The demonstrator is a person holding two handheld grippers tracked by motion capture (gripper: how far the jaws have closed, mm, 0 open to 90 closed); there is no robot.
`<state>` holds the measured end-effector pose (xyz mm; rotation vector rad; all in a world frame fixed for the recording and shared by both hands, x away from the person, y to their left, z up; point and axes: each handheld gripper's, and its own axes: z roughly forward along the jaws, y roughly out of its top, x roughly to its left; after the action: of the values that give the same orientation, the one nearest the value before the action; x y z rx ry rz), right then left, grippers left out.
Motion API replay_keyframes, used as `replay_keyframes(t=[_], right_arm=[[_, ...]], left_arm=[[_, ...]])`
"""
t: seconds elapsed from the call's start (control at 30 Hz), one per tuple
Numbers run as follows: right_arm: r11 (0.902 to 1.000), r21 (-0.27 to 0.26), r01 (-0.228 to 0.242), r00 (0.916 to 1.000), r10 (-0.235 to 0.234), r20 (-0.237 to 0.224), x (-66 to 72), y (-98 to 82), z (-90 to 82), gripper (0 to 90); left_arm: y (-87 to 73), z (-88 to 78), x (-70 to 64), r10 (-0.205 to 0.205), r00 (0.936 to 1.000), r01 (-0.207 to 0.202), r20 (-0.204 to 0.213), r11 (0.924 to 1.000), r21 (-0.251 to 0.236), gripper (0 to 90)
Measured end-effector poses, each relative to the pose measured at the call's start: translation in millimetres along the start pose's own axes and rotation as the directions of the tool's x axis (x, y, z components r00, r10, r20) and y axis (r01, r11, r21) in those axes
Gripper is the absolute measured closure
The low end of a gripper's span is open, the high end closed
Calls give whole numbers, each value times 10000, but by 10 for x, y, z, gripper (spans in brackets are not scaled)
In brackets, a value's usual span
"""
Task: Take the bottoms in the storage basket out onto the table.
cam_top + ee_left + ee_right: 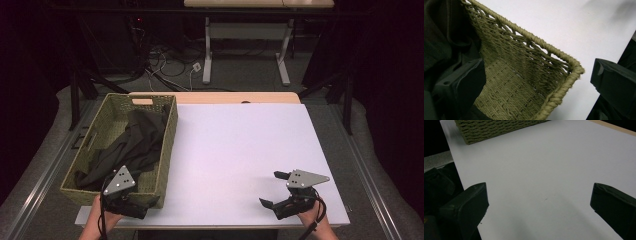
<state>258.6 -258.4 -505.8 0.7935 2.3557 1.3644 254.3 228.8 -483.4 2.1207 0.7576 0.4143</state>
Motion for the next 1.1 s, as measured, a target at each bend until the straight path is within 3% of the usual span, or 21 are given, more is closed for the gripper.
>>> replay_keyframes(t=[0.5, 0.77, 1.1], right_arm=[[9999, 147, 84, 10000, -83, -52, -11, -5, 11, 15], [9999, 123, 76, 10000, -76, -34, -9, -9, 13, 16], [9997, 241, 90, 9999, -88, -60, -6, -9, 19, 17]], left_arm=[[42, -98, 72, -215, 9993, 212, -309, 9997, -103, 1], [55, -118, 102, -171, 9996, 172, -244, 9998, 48, 1], [62, -177, 161, -296, 9990, 291, -325, 9995, -149, 1]])
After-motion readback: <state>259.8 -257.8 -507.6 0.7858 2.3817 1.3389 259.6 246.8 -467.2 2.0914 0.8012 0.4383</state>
